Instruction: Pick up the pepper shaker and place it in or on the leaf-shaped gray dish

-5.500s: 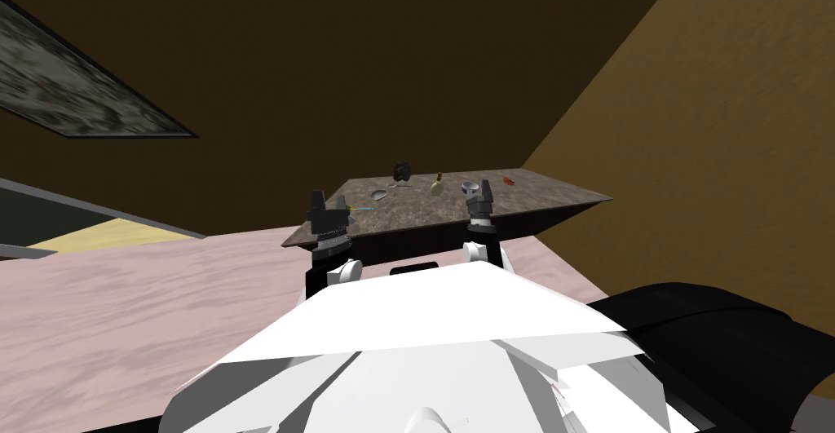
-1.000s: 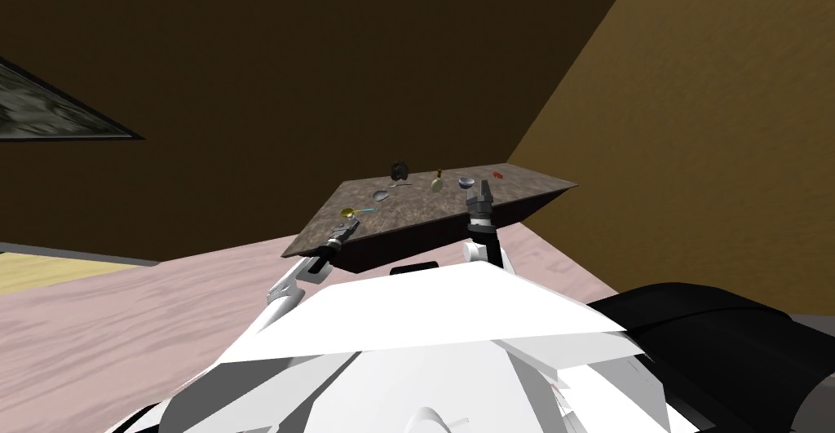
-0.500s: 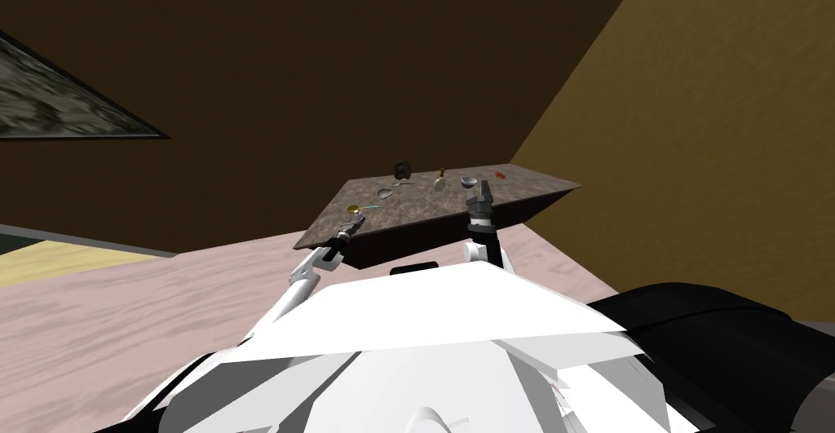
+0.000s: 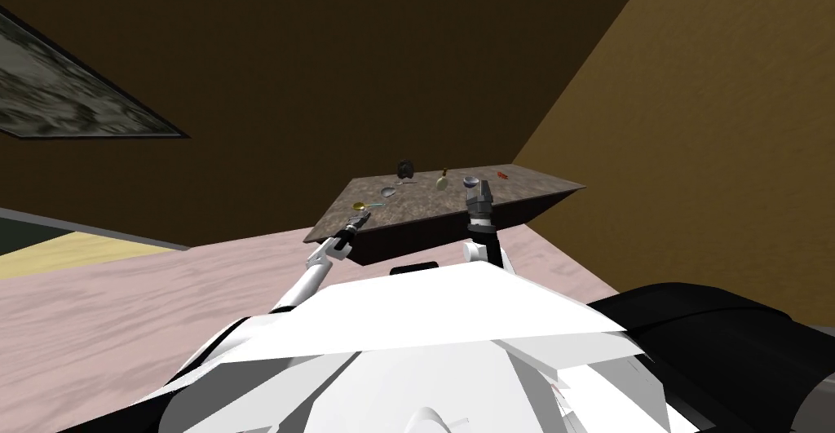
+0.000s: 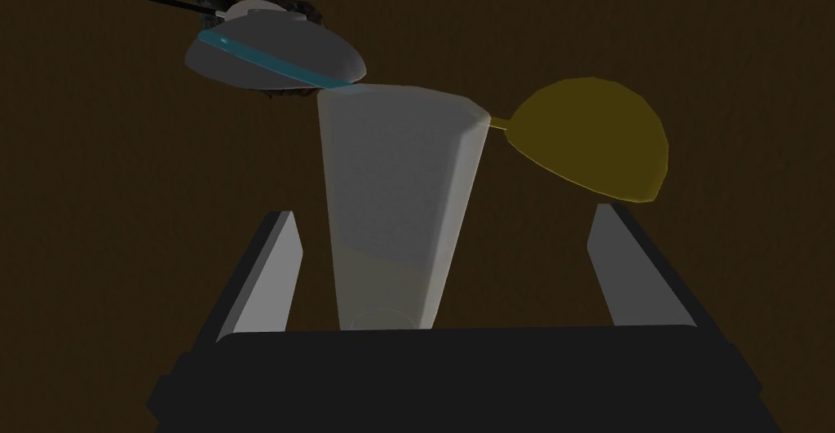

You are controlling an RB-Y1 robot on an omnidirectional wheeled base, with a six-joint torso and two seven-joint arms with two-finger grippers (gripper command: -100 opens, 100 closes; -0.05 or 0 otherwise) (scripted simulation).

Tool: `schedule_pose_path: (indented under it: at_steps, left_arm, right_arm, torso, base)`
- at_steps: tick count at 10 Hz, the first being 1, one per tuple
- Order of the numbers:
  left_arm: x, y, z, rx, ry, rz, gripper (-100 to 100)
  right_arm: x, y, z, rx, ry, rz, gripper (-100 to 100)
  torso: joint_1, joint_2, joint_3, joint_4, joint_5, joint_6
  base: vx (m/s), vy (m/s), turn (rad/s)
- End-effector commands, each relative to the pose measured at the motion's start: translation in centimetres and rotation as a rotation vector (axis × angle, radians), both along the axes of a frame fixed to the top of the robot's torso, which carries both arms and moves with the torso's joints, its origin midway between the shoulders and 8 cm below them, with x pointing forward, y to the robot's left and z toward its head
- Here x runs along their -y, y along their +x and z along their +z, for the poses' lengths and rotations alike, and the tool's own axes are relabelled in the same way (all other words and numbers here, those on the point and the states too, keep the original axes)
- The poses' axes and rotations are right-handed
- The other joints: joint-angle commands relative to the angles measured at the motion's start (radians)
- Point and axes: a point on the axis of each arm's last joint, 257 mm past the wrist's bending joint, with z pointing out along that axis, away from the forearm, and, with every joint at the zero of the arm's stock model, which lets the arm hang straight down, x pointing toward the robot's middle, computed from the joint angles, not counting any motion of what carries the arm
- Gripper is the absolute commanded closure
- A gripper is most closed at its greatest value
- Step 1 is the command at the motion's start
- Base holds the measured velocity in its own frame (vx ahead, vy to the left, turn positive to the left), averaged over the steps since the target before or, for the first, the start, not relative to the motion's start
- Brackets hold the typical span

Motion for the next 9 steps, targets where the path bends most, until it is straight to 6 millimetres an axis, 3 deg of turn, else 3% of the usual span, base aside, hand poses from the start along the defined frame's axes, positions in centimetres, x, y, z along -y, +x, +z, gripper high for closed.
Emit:
schedule_pose_path:
  at_steps: [1,2,3,5,6,7,8,9]
  left_arm:
    - [2.0,1.2,-0.6,-0.010,0.001,-0.021,-100]
    - [2.1,2.4,0.2,-0.001,0.003,-0.020,-100]
    - [4.0,2.8,-1.2,-0.029,0.007,-0.036,-100]
    - [4.6,4.8,1.0,0.004,0.009,-0.046,-100]
    - [6.7,5.4,0.0,-0.018,0.016,-0.066,-100]
    - [6.9,6.4,0.9,-0.007,0.018,-0.068,-100]
    - [9.1,7.0,0.2,-0.027,0.028,-0.091,-100]
    - [9.6,8.5,1.9,-0.004,0.032,-0.097,-100]
  right_arm:
    - [0.0,0.0,0.0,0.000,0.000,0.000,0]
    - [0.0,0.0,0.0,0.000,0.000,0.000,0]
    - [0.0,0.0,0.0,0.000,0.000,0.000,0]
    - [0.0,0.0,0.0,0.000,0.000,0.000,0]
    - [0.0,0.0,0.0,0.000,0.000,0.000,0]
    - [0.0,0.0,0.0,0.000,0.000,0.000,0]
    - [0.0,0.0,0.0,0.000,0.000,0.000,0]
    - [0.0,0.0,0.0,0.000,0.000,0.000,0]
  torso:
    - [0.000,0.000,0.000,0.000,0.000,0.000]
    - [0.001,0.001,0.000,0.000,0.000,0.000]
    - [0.001,0.001,0.001,0.000,0.000,0.000]
    - [0.002,0.002,0.001,0.000,0.000,0.000]
    - [0.000,0.000,0.000,0.000,0.000,0.000]
    - [0.001,0.001,0.000,0.000,0.000,0.000]
    - [0.001,0.001,0.000,0.000,0.000,0.000]
    - [0.001,0.002,0.001,0.000,0.000,0.000]
  base:
    - [-0.047,0.042,0.089]
    - [-0.060,0.045,0.050]
    - [-0.082,0.072,0.088]
    - [-0.048,0.038,0.017]
    - [-0.042,0.049,0.098]
    - [-0.052,0.045,0.045]
    - [-0.079,0.052,0.070]
    - [-0.068,0.056,0.045]
